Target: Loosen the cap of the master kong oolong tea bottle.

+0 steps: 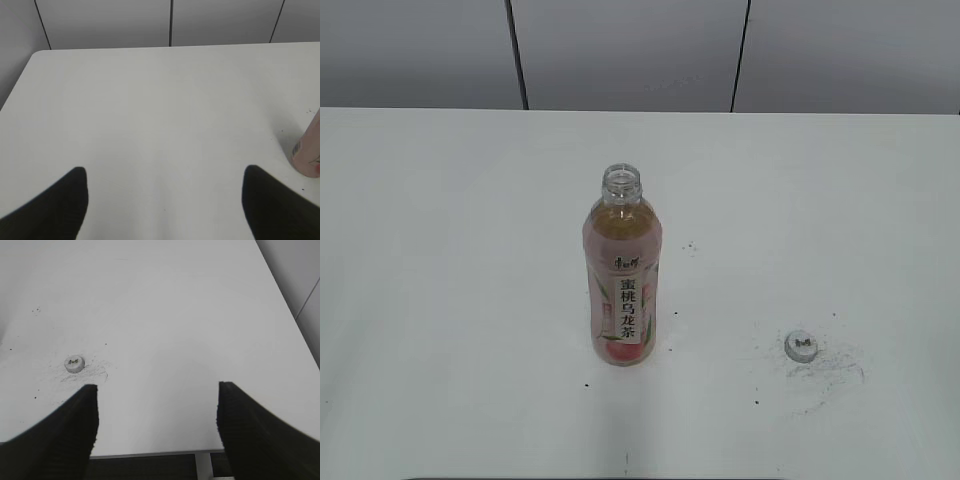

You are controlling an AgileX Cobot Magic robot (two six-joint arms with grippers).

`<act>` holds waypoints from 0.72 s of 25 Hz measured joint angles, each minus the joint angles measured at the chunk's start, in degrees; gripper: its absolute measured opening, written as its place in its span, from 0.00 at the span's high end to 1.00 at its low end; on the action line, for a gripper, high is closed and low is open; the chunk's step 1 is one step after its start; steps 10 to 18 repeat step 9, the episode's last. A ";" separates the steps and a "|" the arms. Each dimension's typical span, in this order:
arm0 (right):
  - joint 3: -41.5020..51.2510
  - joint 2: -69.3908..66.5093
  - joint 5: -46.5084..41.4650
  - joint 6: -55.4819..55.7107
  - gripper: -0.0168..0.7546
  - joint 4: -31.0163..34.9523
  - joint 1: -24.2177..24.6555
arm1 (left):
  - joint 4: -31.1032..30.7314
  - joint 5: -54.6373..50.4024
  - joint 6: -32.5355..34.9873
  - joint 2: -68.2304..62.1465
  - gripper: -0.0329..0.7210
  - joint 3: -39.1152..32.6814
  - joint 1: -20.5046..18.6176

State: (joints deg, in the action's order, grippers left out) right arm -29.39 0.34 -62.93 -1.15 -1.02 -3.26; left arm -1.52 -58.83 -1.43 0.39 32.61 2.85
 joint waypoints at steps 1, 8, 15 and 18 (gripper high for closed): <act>0.00 0.00 0.00 0.00 0.26 0.00 0.00 | 0.06 0.00 0.00 0.00 0.21 0.00 0.00; 0.00 0.00 0.00 0.00 0.26 0.00 0.00 | 0.06 0.47 0.00 0.00 0.21 0.00 0.00; 0.00 0.00 0.00 0.00 0.26 0.00 0.00 | 0.06 0.47 0.00 0.00 0.21 0.00 0.00; 0.00 0.00 0.00 0.00 0.26 0.00 0.00 | 0.06 0.47 0.00 0.00 0.21 0.00 0.00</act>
